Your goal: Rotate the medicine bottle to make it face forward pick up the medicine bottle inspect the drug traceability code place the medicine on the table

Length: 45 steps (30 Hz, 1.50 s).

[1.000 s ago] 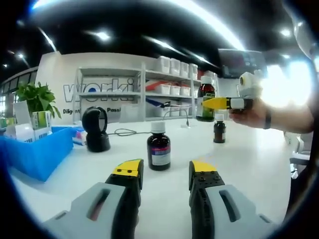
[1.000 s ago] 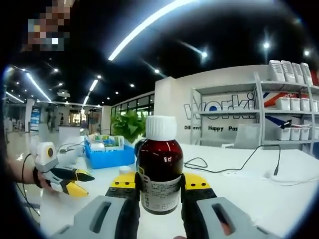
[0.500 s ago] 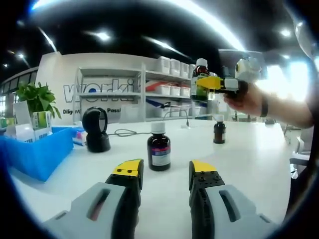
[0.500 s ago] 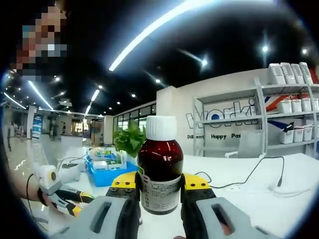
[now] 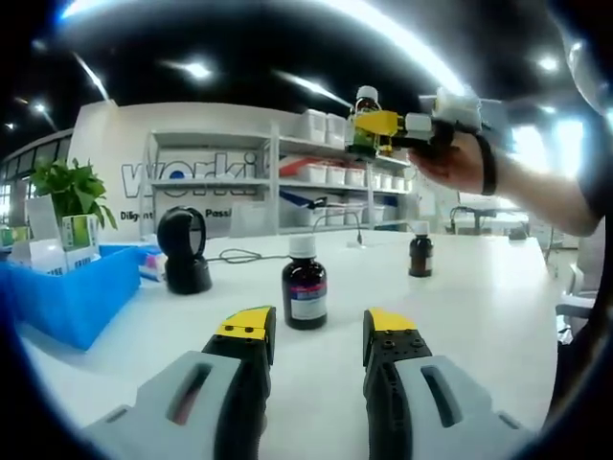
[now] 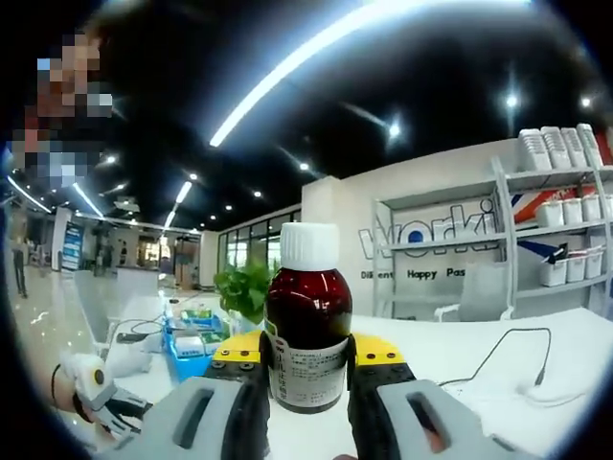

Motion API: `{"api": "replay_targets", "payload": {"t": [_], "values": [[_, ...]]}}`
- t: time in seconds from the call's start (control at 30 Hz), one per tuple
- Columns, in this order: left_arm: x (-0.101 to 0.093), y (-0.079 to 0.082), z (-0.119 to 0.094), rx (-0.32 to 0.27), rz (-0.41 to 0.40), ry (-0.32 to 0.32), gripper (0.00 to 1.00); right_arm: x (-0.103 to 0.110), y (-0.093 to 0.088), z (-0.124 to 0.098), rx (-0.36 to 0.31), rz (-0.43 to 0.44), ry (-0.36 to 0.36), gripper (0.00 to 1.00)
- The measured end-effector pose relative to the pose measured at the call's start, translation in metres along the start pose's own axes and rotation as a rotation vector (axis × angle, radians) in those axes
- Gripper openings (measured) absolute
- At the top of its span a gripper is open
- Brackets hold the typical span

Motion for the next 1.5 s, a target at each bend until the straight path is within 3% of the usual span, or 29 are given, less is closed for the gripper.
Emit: {"api": "replay_targets", "payload": {"t": [0.37,0.8,1.17,1.5], "values": [[0.0,0.0,-0.001,-0.008,-0.002,-0.005,0.27,0.006,0.028,0.024,-0.027,-0.046,0.021,0.26],[0.001,-0.001,0.0,-0.012,-0.002,-0.012,0.27,-0.002,0.039,0.052,-0.01,-0.03,0.017,0.26],[0.001,-0.002,0.001,-0.013,-0.003,-0.021,0.27,-0.008,0.038,0.078,0.017,-0.032,0.037,0.26],[0.002,-0.003,0.001,-0.007,-0.012,-0.026,0.27,-0.008,0.025,0.095,0.036,-0.012,0.064,0.26]]}}
Point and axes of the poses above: the point that each gripper's makers call its tool centre point, and the gripper's own axes: z roughly forward along the fingers, x roughly to its left, y roughly out of its top, the point moved 6 cm from there along -z, roughly backward along the fingers, and after that the axes turned 1 degree about z, right-handed, at the moved point
